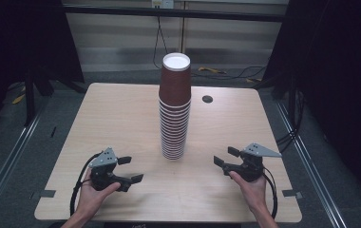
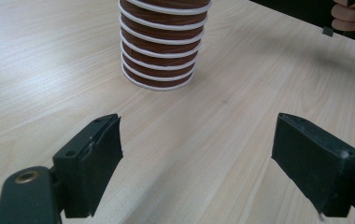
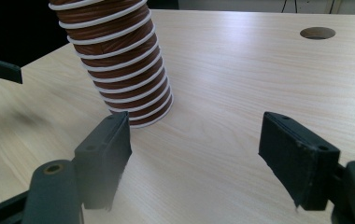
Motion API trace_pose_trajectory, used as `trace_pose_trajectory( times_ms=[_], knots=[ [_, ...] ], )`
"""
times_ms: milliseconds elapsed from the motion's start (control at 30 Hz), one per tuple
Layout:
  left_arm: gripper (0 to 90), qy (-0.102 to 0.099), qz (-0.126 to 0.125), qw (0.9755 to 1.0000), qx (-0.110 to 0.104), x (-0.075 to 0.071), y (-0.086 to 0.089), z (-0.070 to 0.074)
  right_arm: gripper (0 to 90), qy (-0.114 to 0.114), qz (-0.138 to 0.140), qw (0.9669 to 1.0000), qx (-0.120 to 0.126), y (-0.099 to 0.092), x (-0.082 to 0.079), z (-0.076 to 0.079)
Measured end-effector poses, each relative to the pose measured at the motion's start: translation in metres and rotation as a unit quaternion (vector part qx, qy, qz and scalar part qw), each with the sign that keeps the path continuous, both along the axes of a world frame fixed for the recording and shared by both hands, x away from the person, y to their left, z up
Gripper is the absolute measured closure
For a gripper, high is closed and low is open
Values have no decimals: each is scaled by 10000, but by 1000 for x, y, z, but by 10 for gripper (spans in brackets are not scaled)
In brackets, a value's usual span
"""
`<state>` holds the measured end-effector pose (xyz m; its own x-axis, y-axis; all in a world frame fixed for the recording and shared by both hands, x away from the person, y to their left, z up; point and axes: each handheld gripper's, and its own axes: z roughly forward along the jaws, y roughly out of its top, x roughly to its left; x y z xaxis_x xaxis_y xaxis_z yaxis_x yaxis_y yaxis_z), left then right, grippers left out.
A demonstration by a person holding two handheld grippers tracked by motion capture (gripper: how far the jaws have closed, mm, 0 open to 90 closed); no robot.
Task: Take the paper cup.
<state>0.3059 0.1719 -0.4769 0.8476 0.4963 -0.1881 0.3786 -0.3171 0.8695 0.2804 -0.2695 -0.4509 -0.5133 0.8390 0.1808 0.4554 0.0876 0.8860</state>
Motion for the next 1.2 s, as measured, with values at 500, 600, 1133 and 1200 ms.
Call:
trace_pose_trajectory(
  times_ms=[500, 600, 1133, 1200],
  knots=[
    [159, 7, -1, 10000, 7, 2, -3, -1, 249, 12, 295, 9995, 93, 6, -1, 6],
    [160, -16, -15, 10000, 8, 1, -2, -1, 250, -21, 350, 9993, 89, 7, -3, 10],
    [159, -57, -76, 10000, -20, -1, -3, 0, 232, -136, 666, 9977, 74, 20, -3, 33],
    [159, -57, -81, 10000, 3, -1, -3, 0, 233, -138, 688, 9975, 99, 20, -2, 36]
  ],
)
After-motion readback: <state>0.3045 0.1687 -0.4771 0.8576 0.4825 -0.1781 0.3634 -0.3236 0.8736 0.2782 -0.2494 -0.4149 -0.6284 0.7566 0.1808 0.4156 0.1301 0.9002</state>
